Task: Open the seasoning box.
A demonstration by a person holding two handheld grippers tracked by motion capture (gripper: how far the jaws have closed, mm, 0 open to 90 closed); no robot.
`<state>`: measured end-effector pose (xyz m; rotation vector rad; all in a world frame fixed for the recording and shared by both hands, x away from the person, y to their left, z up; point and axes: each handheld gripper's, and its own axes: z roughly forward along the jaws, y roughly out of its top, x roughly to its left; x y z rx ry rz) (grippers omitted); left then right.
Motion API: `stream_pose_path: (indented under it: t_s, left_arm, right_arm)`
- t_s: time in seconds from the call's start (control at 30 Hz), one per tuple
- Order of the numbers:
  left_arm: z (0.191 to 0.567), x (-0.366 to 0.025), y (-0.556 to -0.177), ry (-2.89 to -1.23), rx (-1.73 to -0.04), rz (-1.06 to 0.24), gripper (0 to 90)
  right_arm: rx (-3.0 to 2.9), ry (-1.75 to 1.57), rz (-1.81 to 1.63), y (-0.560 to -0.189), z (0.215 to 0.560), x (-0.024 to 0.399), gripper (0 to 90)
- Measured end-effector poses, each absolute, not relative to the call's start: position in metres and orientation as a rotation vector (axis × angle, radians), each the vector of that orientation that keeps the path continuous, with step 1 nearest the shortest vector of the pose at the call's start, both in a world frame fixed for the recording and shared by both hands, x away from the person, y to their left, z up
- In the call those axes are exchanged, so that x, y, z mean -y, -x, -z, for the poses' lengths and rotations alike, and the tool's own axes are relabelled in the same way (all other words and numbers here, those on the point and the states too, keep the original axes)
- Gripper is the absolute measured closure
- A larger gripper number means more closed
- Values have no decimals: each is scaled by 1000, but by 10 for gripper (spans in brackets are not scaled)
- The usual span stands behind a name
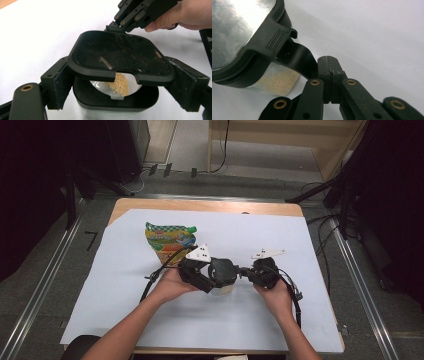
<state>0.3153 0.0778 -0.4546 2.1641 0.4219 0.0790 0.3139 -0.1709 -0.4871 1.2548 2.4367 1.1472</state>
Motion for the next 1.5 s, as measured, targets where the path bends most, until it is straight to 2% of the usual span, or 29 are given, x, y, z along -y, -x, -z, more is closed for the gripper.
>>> stream_pose_path:
  t_s: [0.27,0.3,0.33,0.53,0.77,1.17,1.5]
  left_arm:
    - [448,-75,-313,-2174,-416,-95,161]
    - [445,-77,-313,-2125,-373,1,267]
    - [445,-77,-313,-2125,-373,1,424]
    - [441,-70,-306,-2148,-349,-16,422]
    - [432,-68,-307,-2185,-376,28,543]
    - [425,-65,-311,-2203,-390,152,665]
    - [419,-57,-316,-2189,-434,213,698]
  right_arm:
    - [-2441,-1251,-1144,-312,486,171,900]
    - [-2443,-1249,-1145,-312,486,170,900]
    - [-2443,-1249,-1145,-312,486,170,900]
    - [-2445,-1240,-1154,-310,485,169,900]
    - [-2448,-1241,-1155,-308,484,171,900]
    - [-2451,-1249,-1162,-303,482,173,900]
    - [-2452,-1234,-1168,-299,481,173,900]
